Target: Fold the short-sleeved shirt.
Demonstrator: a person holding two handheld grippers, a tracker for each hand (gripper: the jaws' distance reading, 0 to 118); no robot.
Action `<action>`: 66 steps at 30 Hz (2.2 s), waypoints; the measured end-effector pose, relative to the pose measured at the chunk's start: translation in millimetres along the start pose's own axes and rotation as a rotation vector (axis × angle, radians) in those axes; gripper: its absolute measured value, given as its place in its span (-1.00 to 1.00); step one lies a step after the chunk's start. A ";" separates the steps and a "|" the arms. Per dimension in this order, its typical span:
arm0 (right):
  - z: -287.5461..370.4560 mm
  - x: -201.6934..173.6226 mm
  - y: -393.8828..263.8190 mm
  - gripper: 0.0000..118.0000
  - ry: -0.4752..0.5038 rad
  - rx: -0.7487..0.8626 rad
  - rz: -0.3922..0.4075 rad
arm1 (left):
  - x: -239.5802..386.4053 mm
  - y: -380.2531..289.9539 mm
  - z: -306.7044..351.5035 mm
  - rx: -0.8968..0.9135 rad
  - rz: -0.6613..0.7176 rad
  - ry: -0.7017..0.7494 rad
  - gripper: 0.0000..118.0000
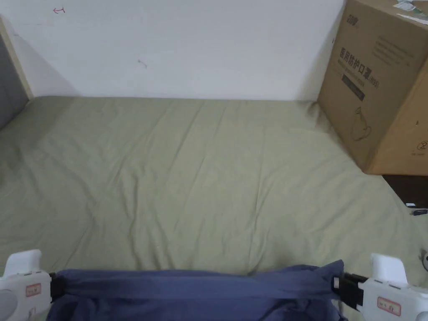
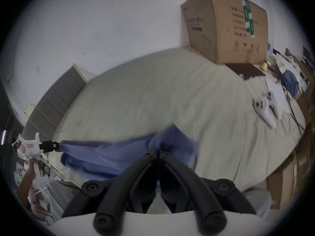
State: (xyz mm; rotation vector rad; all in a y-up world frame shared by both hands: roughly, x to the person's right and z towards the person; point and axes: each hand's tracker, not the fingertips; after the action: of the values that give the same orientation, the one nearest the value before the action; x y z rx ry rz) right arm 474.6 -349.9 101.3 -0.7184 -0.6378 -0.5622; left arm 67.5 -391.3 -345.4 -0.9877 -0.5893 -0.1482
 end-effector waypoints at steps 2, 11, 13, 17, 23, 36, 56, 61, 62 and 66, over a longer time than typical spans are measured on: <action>-9.8 2.8 -19.0 -0.98 -0.015 -0.025 -0.015 | -5.1 -18.9 -7.1 -0.041 -0.004 0.006 -0.96; -30.5 9.5 -53.5 -0.97 -0.084 -0.053 -0.052 | 1.1 -48.8 -14.3 -0.084 -0.035 0.068 -0.85; -17.6 1.6 -43.2 -0.80 -0.085 -0.013 -0.043 | 5.3 -42.4 -7.2 -0.076 -0.047 0.072 -0.52; 9.1 -18.6 -8.5 0.72 -0.088 0.109 0.027 | 21.8 -18.1 24.1 0.020 -0.031 -0.004 0.62; 62.6 -71.8 51.8 0.82 -0.026 0.412 0.101 | 75.0 36.3 100.3 0.362 -0.105 -0.089 0.62; 99.7 -157.3 77.1 -0.67 -0.151 0.805 0.277 | 147.8 60.4 163.2 0.811 -0.222 -0.120 -0.18; 71.5 -169.0 72.8 -1.00 -0.121 0.729 0.339 | 2.0 59.6 103.8 0.282 0.114 -0.455 -1.00; 57.2 -175.4 72.2 -1.00 -0.121 0.683 0.366 | -60.6 45.5 72.4 0.013 0.206 -0.491 -1.00; 53.5 -176.5 71.4 -1.00 -0.123 0.678 0.373 | -69.1 41.6 65.8 -0.027 0.221 -0.484 -1.00; 38.2 -180.5 67.6 -1.00 -0.145 0.638 0.405 | -93.0 26.0 37.5 -0.143 0.287 -0.470 -0.96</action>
State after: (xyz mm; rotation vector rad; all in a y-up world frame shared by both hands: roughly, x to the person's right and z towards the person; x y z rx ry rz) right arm 384.8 -234.9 -30.2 -0.2680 -0.7306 0.0797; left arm -15.4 -359.5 -398.8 -1.2461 -0.8643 0.3096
